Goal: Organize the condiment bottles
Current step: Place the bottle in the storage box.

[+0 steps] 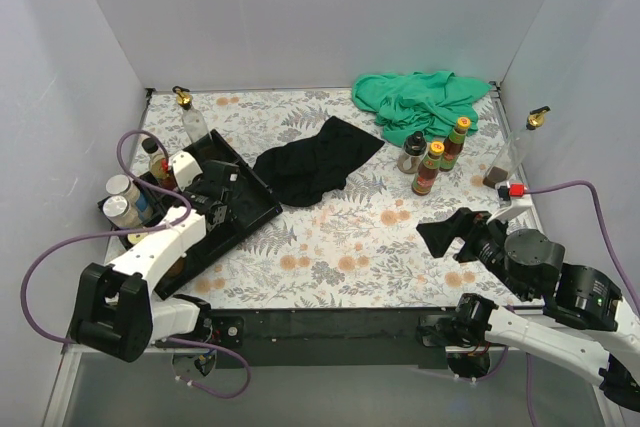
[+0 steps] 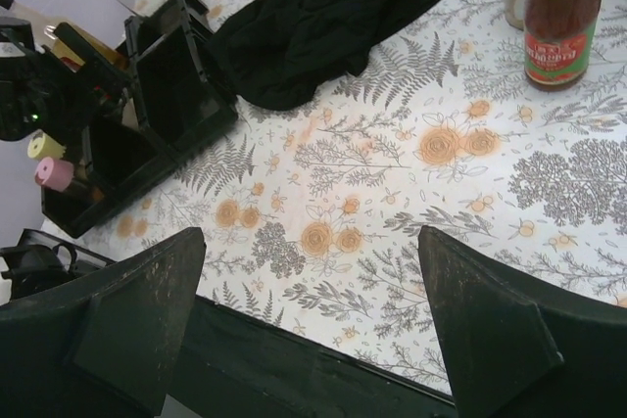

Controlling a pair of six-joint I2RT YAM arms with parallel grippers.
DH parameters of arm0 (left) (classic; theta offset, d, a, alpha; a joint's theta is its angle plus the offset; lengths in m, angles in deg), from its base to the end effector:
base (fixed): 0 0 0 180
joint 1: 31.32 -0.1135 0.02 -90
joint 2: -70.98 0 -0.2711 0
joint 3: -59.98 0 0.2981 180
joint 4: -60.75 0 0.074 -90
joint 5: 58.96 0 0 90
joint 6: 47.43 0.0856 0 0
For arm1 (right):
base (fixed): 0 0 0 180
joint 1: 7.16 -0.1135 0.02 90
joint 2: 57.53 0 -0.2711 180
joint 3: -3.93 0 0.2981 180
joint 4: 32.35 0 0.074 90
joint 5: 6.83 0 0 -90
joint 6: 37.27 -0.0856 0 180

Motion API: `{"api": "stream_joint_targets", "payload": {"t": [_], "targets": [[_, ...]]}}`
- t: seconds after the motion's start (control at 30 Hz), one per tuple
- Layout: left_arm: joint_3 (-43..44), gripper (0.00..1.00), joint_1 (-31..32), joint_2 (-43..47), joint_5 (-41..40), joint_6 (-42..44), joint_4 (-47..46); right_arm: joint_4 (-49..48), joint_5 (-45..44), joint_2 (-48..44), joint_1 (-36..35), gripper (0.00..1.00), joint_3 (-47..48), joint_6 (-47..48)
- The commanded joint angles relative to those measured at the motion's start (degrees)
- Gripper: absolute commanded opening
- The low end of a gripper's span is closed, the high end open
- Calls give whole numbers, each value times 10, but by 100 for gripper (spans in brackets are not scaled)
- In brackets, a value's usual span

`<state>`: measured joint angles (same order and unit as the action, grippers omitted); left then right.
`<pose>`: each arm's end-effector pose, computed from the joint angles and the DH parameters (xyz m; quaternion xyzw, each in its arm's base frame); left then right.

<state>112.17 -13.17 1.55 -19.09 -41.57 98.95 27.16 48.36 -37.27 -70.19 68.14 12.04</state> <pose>0.2890 -0.0256 0.1728 -0.5766 0.6569 0.0442 0.4838 0.0976 0.0841 0.3756 0.0303 0.7805 0.3068 0.5438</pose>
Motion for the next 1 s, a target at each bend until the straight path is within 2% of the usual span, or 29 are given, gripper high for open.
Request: {"api": "stream_joint_targets", "payload": {"t": [0.0, 0.13, 0.37, 0.4, 0.5, 0.6, 0.73, 0.83, 0.93, 0.97], "targets": [[68, 98, -2, 3, 21, 20, 60, 15, -25, 13, -2, 99, -2, -32], [113, 98, -3, 15, 92, 61, 101, 19, -36, 29, -2, 99, 1, -31], [153, 98, -3, 81, 279, 116, 102, 16, -100, 124, -2, 99, 72, 101], [154, 98, -3, 91, 325, 122, 95, 3, -113, 137, -2, 99, 84, 134], [155, 98, -2, 122, 396, 139, 80, -18, -106, 185, -2, 99, 113, 191], [169, 98, -3, 129, 403, 125, 110, -18, -115, 231, -1, 99, 145, 227], [172, 98, -2, 146, 450, 133, 116, -19, -116, 268, 24, 99, 146, 245], [171, 98, -3, 163, 460, 140, 113, -32, -37, 291, 83, 99, 143, 267], [171, 97, -2, 164, 421, 115, 132, -54, 72, 307, 154, 99, 127, 281], [170, 95, -2, 162, 378, 98, 153, -60, 91, 312, 173, 98, 120, 282]]}}
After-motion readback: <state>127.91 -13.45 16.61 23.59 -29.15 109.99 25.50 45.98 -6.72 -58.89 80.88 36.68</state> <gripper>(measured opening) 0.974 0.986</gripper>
